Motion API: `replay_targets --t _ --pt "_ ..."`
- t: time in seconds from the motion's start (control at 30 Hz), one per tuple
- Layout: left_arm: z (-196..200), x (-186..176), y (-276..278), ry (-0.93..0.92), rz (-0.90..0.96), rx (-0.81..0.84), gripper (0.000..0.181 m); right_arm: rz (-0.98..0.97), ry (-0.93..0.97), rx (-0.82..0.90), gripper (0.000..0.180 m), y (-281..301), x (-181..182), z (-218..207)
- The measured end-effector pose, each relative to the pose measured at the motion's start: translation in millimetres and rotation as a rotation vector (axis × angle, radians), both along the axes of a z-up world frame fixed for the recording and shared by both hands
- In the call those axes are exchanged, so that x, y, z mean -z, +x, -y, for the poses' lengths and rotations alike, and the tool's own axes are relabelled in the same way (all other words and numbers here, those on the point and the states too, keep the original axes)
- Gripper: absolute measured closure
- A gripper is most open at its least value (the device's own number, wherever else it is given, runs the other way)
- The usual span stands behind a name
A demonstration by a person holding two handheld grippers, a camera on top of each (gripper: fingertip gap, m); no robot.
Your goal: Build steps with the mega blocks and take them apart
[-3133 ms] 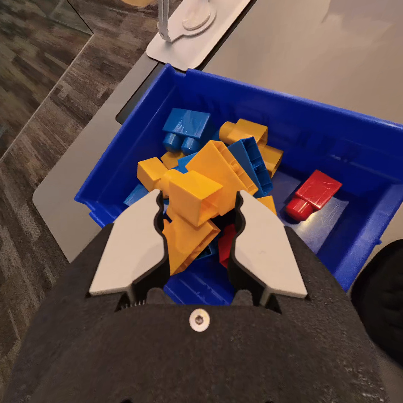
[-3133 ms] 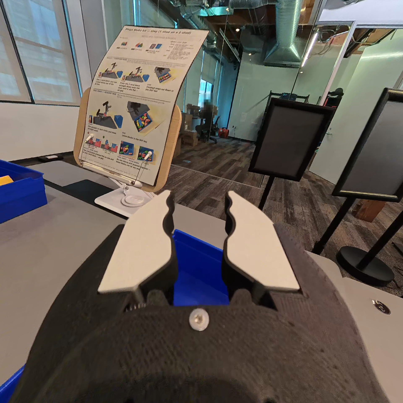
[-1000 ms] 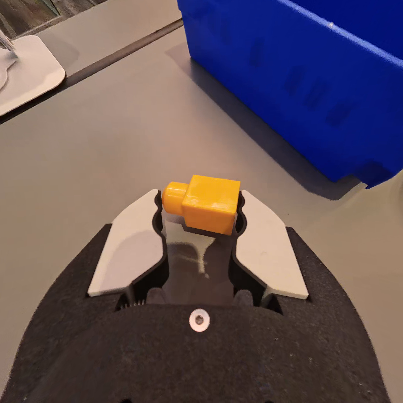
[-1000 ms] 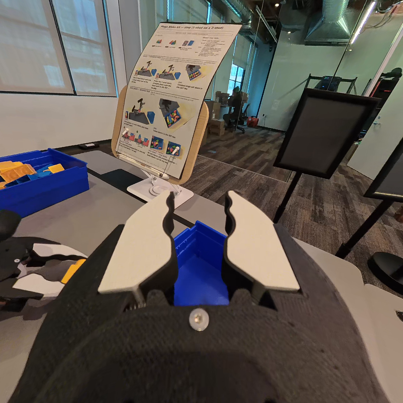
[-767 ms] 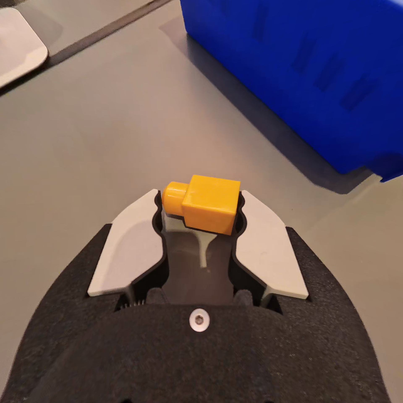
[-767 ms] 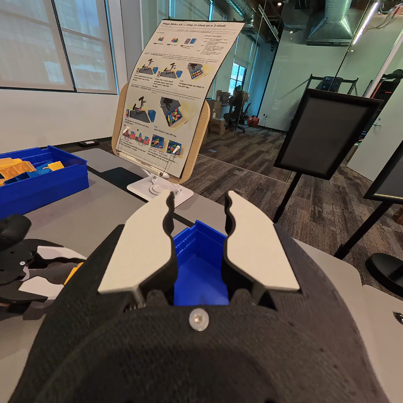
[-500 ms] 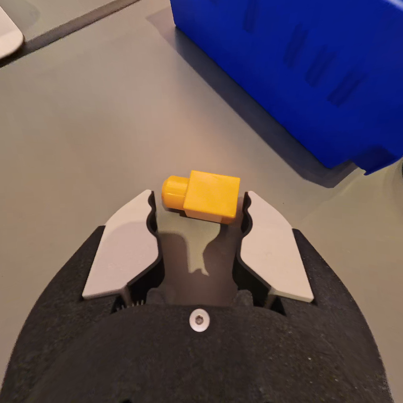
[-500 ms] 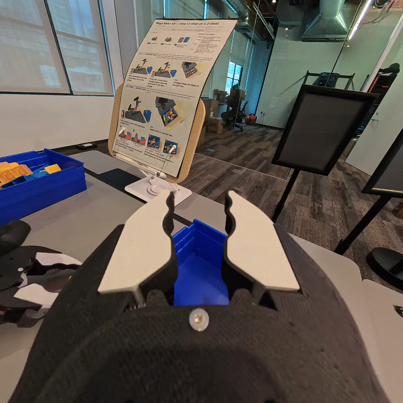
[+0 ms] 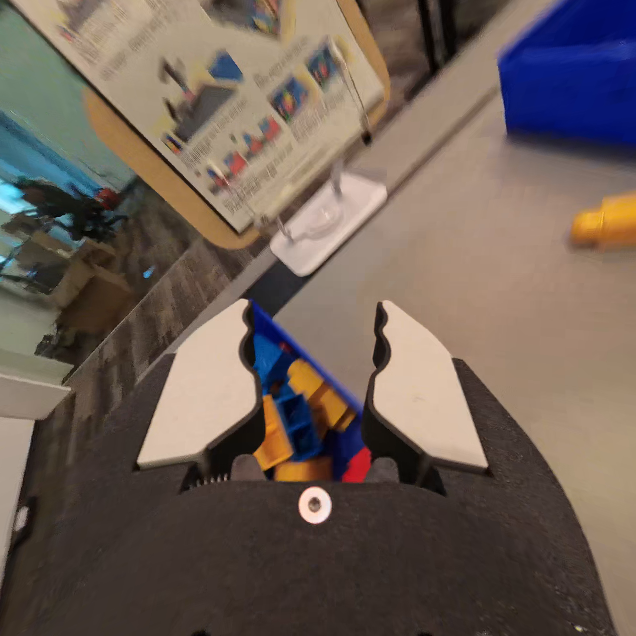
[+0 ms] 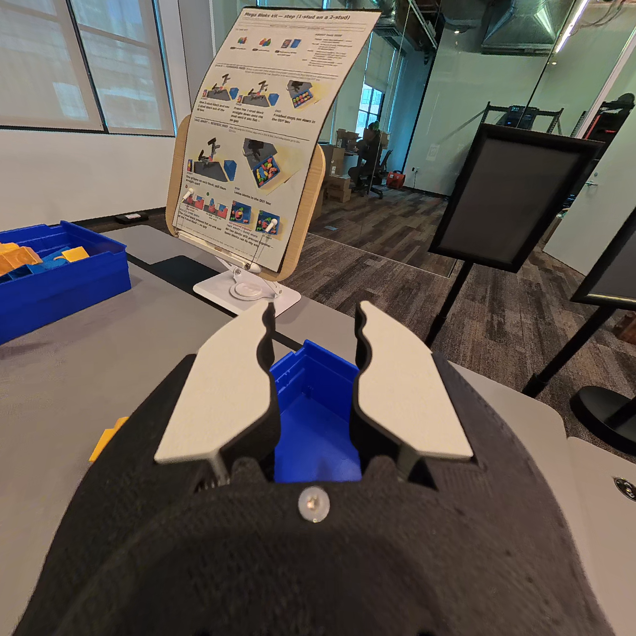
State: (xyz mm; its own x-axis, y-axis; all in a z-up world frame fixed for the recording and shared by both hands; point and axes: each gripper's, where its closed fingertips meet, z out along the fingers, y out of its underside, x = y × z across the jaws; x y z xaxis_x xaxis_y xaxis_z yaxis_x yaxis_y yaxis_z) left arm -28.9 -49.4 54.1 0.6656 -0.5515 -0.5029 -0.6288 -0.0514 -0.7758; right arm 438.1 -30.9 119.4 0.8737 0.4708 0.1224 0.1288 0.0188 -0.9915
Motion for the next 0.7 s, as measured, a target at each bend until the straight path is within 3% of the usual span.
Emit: replay_targets --t 0.07,0.27,0.5,0.7 --pt "-12 14 -47 -0.07 -0.154 0.04 0.1 0.013 -0.011 -0.002 0.135 -3 3 -2" --pt "-34 70 -129 -0.266 -0.504 0.128 0.112 0.077 -0.058 -0.026 0.135 -17 18 -8" --pt "-44 112 -142 -0.376 -0.718 0.266 0.092 0.096 -0.084 -0.032 0.135 -19 26 -10" --pt "-59 123 -143 -0.412 -0.719 0.37 0.089 0.12 -0.146 -0.013 0.135 -17 43 -18"
